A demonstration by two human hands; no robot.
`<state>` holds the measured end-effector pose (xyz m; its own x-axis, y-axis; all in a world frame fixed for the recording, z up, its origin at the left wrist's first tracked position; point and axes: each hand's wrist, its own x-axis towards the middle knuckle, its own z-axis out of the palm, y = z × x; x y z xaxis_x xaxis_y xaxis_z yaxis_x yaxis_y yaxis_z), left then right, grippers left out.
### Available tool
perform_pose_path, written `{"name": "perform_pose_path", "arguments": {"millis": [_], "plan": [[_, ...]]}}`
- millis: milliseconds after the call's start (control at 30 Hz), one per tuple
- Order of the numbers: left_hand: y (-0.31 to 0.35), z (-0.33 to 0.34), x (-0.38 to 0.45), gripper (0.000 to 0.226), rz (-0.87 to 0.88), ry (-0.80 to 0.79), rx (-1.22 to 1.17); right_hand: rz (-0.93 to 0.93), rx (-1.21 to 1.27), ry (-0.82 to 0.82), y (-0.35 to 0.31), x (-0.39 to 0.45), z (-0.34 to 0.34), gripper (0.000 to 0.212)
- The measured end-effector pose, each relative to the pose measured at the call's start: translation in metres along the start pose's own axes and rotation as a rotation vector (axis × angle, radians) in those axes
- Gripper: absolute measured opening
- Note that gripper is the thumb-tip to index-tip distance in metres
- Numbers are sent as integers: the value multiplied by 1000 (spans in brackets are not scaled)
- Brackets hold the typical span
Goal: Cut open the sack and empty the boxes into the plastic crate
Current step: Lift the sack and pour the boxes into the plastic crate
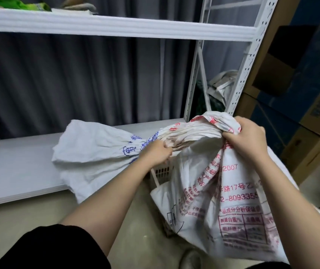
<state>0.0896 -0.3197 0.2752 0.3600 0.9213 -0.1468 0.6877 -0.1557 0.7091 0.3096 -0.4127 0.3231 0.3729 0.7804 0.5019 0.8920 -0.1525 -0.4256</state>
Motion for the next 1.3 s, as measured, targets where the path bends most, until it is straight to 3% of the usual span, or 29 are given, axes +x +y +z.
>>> {"name": "perform_pose_path", "arguments": {"millis": [67,100,133,200,267,367,533,600,700,800,867,1067,1167,1300], "plan": [[-2,-3,-1,21,223,366,361,-32,-70,27,0,6,-7,16],[-4,-4,-2,32,299,477,450,-47,-104,40,1,9,-12,17],[-7,-4,2,54,307,505,510,-67,-142,53,2,11,-16,19],[-14,-5,10,98,169,396,575,-114,-221,83,4,14,-26,26],[-19,-4,21,114,33,251,617,-172,-288,119,5,17,-37,30],[-15,7,36,108,-35,130,537,-247,-362,161,10,22,-52,35],[8,35,47,70,0,-38,136,-277,-314,230,7,27,-61,35],[11,51,50,72,30,-138,-14,-277,-256,242,3,28,-60,31],[4,71,59,76,-18,-114,-285,-273,-166,241,-4,31,-53,25],[2,74,52,34,-79,-145,-487,-286,-151,212,-11,36,-39,27],[-3,80,53,18,-120,-188,-525,-297,-169,178,-16,41,-29,26],[-15,110,71,37,-226,-263,-673,-375,-260,89,-21,54,-5,24],[-14,129,86,32,-258,-302,-722,-423,-333,84,-21,65,6,25],[-27,151,99,35,-277,-500,-666,-499,-433,45,-20,77,28,31]]}}
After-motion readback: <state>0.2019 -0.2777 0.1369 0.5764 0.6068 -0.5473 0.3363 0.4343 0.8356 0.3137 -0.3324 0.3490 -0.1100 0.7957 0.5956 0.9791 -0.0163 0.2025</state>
